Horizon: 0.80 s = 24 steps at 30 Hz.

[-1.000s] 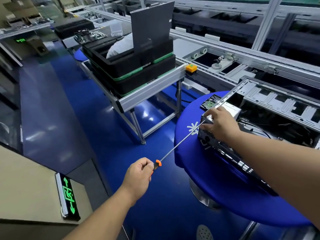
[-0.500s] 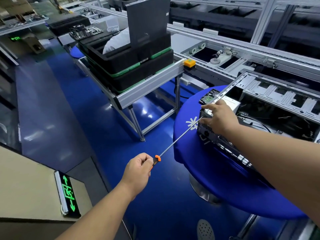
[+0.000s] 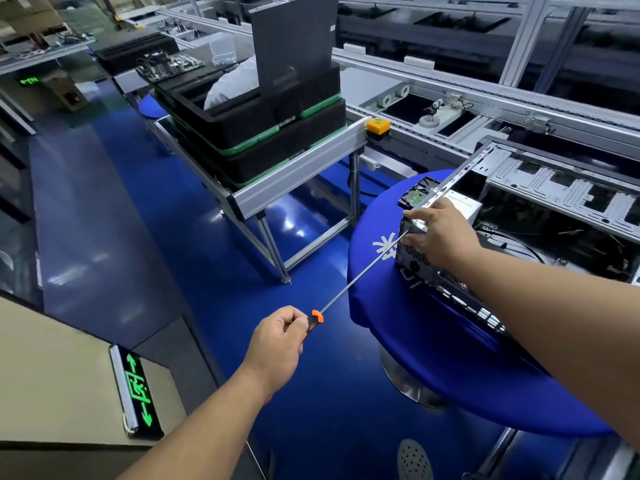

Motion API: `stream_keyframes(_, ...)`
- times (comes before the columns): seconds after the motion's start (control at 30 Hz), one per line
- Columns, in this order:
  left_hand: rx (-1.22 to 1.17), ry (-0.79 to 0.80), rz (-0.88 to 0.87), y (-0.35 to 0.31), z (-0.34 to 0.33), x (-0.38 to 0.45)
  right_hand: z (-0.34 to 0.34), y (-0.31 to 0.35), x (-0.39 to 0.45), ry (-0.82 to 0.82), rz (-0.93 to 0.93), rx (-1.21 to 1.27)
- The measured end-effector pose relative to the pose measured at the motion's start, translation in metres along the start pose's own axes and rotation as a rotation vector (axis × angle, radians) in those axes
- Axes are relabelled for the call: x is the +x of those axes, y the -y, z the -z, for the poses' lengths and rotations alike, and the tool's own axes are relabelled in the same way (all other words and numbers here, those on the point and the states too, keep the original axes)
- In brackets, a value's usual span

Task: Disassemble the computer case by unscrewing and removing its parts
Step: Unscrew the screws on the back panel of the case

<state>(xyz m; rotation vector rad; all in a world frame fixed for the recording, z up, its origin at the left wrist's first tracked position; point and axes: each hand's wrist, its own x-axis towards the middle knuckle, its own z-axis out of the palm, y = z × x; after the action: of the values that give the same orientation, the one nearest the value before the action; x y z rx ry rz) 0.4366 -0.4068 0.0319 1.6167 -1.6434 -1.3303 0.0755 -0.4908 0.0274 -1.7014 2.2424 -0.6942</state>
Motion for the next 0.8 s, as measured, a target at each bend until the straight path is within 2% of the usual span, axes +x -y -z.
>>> stream_keyframes(0.8,0.007,-0.012,0.025,0.0022,-0.0005,-0.0005,-0.0002,0.0015,-0.0014,-0.015,0.015,-0.043)
